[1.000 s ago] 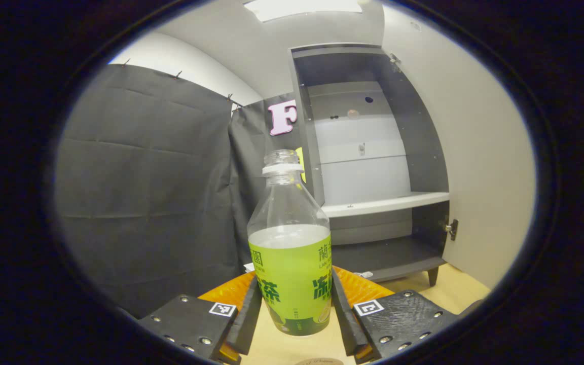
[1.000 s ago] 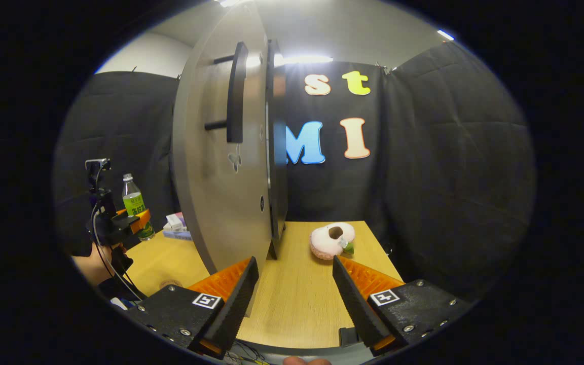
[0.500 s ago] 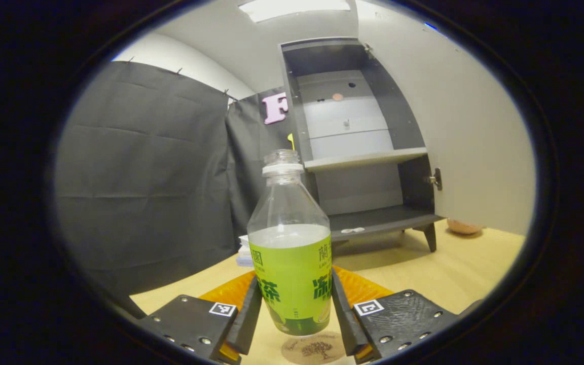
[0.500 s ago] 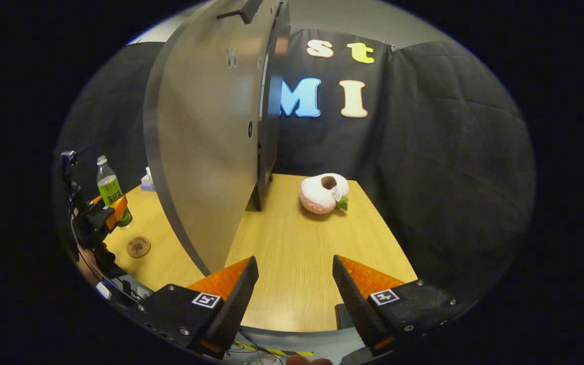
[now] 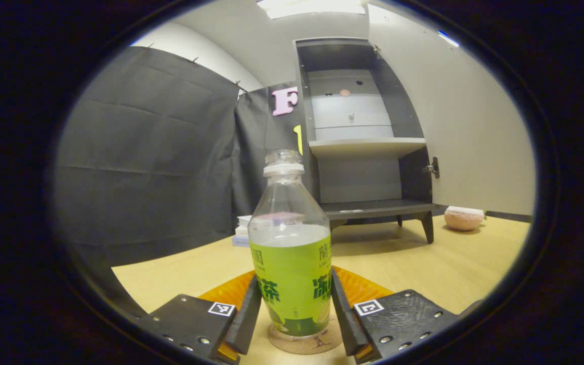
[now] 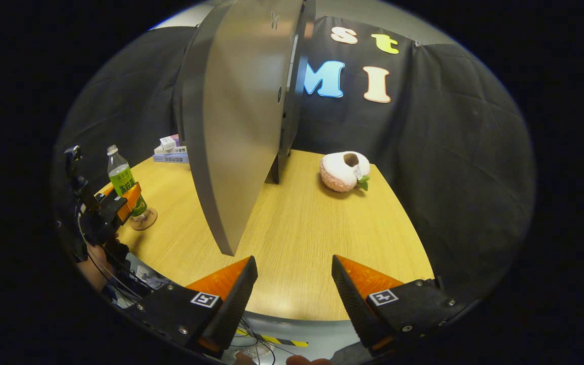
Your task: Open the cabinet door with the right hand, grasp the bottle in the cabinet with the left hand and place it on the coaster, then close the cabinet door with the right hand.
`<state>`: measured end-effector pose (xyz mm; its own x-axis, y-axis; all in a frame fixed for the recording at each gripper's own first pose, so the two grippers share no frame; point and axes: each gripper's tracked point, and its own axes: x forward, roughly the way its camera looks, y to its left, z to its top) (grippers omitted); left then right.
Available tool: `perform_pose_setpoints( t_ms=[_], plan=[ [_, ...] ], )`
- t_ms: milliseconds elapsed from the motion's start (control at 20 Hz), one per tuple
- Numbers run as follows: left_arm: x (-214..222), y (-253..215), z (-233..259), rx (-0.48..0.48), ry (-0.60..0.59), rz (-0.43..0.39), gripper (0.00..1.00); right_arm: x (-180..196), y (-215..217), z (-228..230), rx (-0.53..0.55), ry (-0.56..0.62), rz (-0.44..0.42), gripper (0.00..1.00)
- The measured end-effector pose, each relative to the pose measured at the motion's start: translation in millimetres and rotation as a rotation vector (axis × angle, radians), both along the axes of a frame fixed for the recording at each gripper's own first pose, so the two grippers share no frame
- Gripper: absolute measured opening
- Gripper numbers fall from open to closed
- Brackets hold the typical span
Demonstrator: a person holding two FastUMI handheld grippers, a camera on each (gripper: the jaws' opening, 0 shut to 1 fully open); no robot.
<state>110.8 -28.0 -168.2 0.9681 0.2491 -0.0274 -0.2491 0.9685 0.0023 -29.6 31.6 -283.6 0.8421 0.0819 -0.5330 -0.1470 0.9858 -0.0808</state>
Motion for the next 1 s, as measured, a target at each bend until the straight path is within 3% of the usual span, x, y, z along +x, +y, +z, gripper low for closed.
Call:
perform_pose_setpoints(
  t_ms=[50, 150, 350, 400, 450, 500, 550, 600, 700, 1000],
  plan=[
    [0.0, 0.1, -3.4, -0.005, 0.016, 0.001, 0.67, 1.0, 2.0, 1.6, 0.004, -0.003, 0.002, 0.91],
    [-2.2, 0.5, -4.7, -0.017, 0.037, 0.007, 0.73, 3.1, 4.1, 6.1, 0.009, -0.009, 0.002, 0.92],
    [-3.7, 0.7, -4.6, -0.021, 0.041, 0.018, 0.7, -0.1, 9.9, 3.8, 0.023, 0.001, 0.011, 0.92],
    [-2.1, 0.1, -2.8, -0.02, 0.024, 0.015, 0.73, -2.5, 10.6, 1.9, 0.024, 0.008, 0.015, 0.93],
    [-5.0, -1.2, 1.1, -0.021, 0.008, 0.012, 0.83, -4.9, 12.6, -1.5, 0.029, 0.018, 0.021, 0.92],
    [-6.7, -3.0, 2.7, -0.026, 0.002, 0.01, 0.84, -6.1, 14.2, -4.3, 0.034, 0.028, 0.026, 0.93],
    [-9.1, -4.8, 0.2, -0.029, 0.01, 0.009, 0.84, -8.0, 15.8, -5.6, 0.038, 0.035, 0.029, 0.93],
    [-11.2, -2.9, -1.3, -0.029, 0.024, 0.016, 0.78, -10.0, 17.2, -5.6, 0.037, 0.038, 0.032, 0.92],
    [-12.6, 0.3, 2.0, -0.032, 0.027, 0.036, 0.84, -13.5, 19.2, -2.8, 0.034, 0.036, 0.042, 0.92],
    [-26.4, 3.7, -1.9, -0.064, 0.081, 0.053, 0.79, -17.5, 15.3, -2.6, 0.053, 0.04, 0.037, 0.92]
  ],
)
